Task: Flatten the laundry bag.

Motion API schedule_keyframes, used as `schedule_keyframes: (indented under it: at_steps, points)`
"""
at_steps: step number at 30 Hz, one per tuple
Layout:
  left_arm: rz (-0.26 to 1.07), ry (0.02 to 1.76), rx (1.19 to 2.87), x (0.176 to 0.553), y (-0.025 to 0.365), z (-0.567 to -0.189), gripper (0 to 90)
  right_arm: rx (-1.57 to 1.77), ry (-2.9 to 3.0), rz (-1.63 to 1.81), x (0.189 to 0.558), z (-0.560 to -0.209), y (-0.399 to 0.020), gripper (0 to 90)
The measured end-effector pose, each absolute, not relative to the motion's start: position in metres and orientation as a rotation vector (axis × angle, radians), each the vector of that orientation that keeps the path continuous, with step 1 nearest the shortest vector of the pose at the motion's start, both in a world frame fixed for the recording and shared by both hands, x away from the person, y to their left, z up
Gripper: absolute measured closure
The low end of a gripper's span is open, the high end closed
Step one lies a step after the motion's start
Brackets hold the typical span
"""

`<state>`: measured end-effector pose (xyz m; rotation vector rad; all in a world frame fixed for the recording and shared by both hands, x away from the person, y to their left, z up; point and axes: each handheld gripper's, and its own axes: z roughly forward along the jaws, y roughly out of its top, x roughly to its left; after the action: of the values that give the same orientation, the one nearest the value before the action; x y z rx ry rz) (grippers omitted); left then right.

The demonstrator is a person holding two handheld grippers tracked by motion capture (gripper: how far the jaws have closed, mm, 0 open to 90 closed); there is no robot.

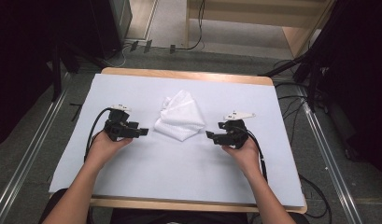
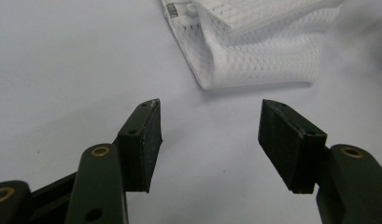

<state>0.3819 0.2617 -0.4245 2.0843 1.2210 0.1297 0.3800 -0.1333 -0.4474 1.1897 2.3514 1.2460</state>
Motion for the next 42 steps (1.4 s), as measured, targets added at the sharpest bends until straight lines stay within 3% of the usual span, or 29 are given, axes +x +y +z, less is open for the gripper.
schedule_keyframes:
  at_steps: [5,21,42]
  points:
    - [0.105,1.215,2.087,0.384,0.259,-0.425,39.8,1.196,2.376,1.248,0.377,-0.444,-0.128,43.2]
    - [0.094,1.174,2.102,0.384,0.247,-0.424,41.2,1.231,2.387,1.247,0.373,-0.44,-0.126,44.8]
    - [0.143,1.161,2.111,0.405,0.228,-0.435,43.5,1.205,2.403,1.249,0.369,-0.435,-0.115,55.2]
